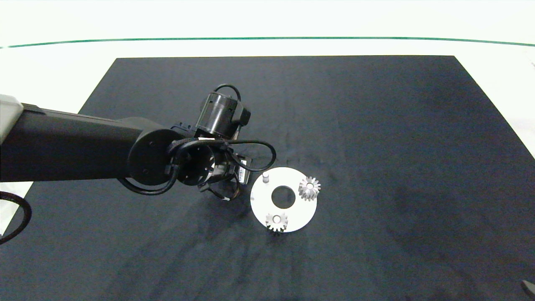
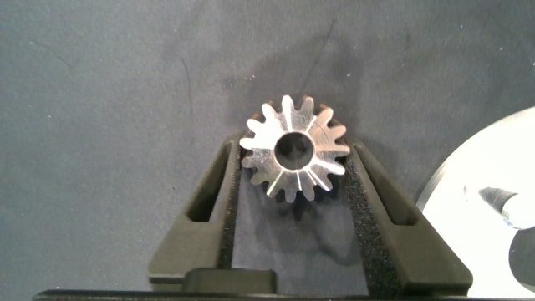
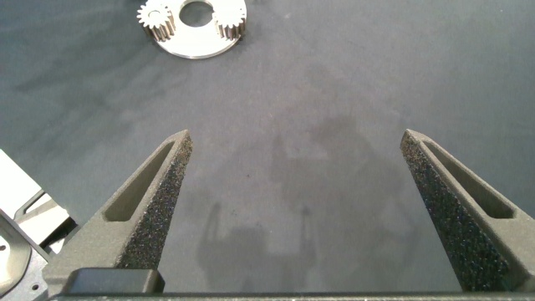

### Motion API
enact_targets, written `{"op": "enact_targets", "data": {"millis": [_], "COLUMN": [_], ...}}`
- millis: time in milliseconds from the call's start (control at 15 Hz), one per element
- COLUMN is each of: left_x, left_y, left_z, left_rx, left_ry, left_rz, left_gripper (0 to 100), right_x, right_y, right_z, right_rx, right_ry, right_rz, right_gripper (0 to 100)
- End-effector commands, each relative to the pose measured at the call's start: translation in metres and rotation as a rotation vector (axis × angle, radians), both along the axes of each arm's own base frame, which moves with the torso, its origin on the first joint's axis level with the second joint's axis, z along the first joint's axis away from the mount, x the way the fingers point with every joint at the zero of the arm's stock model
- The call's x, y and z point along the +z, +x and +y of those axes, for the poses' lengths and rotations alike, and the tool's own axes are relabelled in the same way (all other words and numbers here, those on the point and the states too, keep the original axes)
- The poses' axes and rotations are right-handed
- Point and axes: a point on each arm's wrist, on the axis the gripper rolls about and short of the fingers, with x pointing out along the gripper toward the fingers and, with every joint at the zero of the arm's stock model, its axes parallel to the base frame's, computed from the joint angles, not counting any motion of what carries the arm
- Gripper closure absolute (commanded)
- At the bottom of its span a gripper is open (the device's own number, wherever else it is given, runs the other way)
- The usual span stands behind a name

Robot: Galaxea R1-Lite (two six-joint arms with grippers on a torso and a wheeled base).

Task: Install three planetary gears onto the carrier pins

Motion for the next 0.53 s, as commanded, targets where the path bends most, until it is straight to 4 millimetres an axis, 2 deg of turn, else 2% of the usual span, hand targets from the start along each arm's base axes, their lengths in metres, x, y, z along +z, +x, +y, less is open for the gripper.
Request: {"op": "enact_targets", "data": {"millis": [67, 533], "left_x": [0.000, 0.014], "left_y": [-0.001, -0.009], "left_z": [0.001, 0.006], "left_rx": [0.002, 0.002], "left_ry": [0.001, -0.023], "left_rz": [0.000, -0.034], "left_gripper": [62, 75], "right_x": [0.000, 0.000], "right_y": [0.000, 0.000], "right_z": [0.000, 0.000], "right_rx": [0.000, -0.002], "right_ry": [-0.002, -0.001], "right_rz": [-0.001, -0.002], "right_gripper": [0, 0]}}
